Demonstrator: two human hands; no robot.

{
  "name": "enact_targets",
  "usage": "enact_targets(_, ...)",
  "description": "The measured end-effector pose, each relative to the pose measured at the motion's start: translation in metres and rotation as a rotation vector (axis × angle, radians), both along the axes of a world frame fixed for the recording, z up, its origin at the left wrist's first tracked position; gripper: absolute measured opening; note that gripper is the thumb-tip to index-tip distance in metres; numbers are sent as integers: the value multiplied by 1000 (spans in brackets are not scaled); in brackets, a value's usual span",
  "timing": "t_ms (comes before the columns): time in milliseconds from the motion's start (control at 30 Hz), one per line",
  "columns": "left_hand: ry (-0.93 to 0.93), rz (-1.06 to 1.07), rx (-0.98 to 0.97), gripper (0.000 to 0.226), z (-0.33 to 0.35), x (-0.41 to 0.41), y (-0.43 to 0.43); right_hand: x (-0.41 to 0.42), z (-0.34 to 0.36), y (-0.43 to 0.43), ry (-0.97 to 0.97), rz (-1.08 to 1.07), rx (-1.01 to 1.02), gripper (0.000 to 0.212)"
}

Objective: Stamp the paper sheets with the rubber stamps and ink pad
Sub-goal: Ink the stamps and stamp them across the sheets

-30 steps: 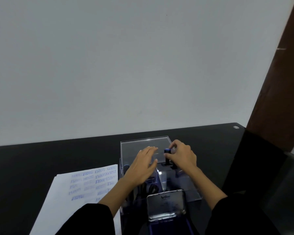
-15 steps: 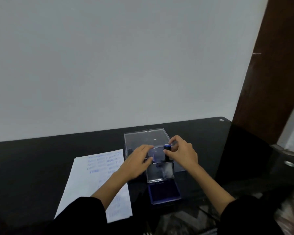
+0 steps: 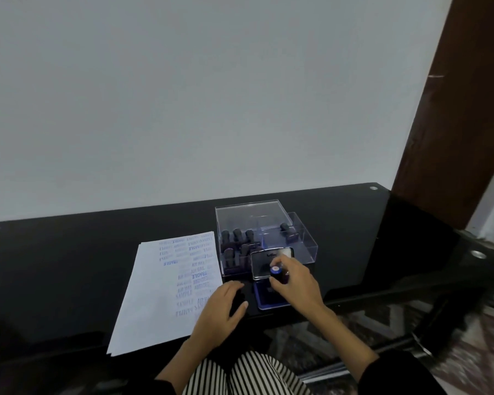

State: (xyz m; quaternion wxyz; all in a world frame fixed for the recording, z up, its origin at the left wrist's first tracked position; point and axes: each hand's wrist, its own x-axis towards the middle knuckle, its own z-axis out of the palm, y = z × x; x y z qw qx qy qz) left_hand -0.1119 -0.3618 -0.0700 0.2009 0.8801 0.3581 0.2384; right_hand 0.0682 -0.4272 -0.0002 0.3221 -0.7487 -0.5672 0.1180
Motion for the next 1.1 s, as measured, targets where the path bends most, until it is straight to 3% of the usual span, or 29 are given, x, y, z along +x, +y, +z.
enact_targets(100,73,37,35,96,-12,0,2,-2,-9,-1,-43,21,5,20)
enact_targets(300,151,63,149,68,-15,1,1,-4,-23,2,-166,74,-43,14)
enact_targets(533,140,52,122,96,-16,2,0,-11,-28,9,-280,103,-50,12)
enact_targets(1100,132,58,103,100,-15,2,0,-16,-29,13,-374,40,-84,14)
